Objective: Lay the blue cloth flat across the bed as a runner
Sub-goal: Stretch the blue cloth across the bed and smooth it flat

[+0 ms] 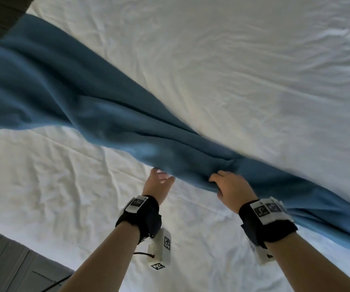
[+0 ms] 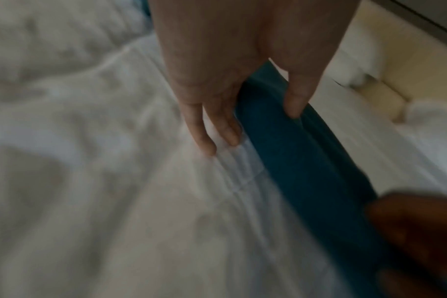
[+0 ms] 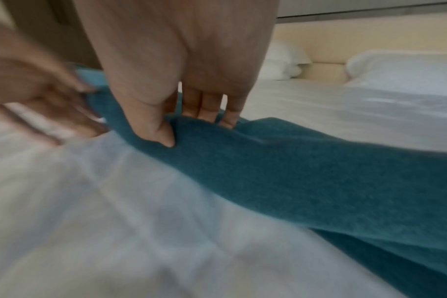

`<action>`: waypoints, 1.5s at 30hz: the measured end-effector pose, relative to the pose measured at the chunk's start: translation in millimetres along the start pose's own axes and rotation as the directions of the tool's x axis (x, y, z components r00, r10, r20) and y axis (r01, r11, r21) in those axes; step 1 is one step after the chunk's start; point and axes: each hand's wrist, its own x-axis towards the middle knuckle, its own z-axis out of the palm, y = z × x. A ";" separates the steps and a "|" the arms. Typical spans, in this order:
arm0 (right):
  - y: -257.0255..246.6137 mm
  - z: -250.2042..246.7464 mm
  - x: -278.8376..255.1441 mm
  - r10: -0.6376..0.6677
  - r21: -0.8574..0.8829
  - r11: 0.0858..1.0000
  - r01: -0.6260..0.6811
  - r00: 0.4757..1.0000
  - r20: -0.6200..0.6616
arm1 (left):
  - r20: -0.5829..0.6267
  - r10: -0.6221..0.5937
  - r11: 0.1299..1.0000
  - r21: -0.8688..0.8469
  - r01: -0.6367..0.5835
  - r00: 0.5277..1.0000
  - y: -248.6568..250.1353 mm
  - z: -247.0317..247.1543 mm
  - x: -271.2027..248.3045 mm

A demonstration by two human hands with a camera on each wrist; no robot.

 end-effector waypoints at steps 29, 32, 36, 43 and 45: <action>49.4 -86.5 99.2 0.347 0.145 0.932 -0.332 0.933 -0.093 | -0.077 -0.322 0.581 -0.803 0.133 0.944 -15.0 5.7 -30.0; 64.5 -110.0 103.6 0.375 0.229 0.918 -0.325 0.898 -0.230 | -0.081 -0.331 0.673 -0.719 0.175 0.940 -13.9 6.3 -30.4; 67.1 -110.3 96.9 0.366 0.397 0.883 -0.251 0.898 -0.244 | -0.081 -0.386 0.726 -0.642 0.248 0.919 -15.6 10.6 -28.3; 67.1 -78.9 77.4 0.281 0.401 0.899 -0.175 0.933 -0.224 | 0.061 -0.282 0.326 -0.933 0.155 0.957 -7.7 12.7 -28.2; 61.6 -71.6 69.4 0.204 0.275 0.952 -0.138 0.952 -0.228 | 0.071 -0.274 0.304 -0.940 0.157 0.959 -9.1 12.6 -27.2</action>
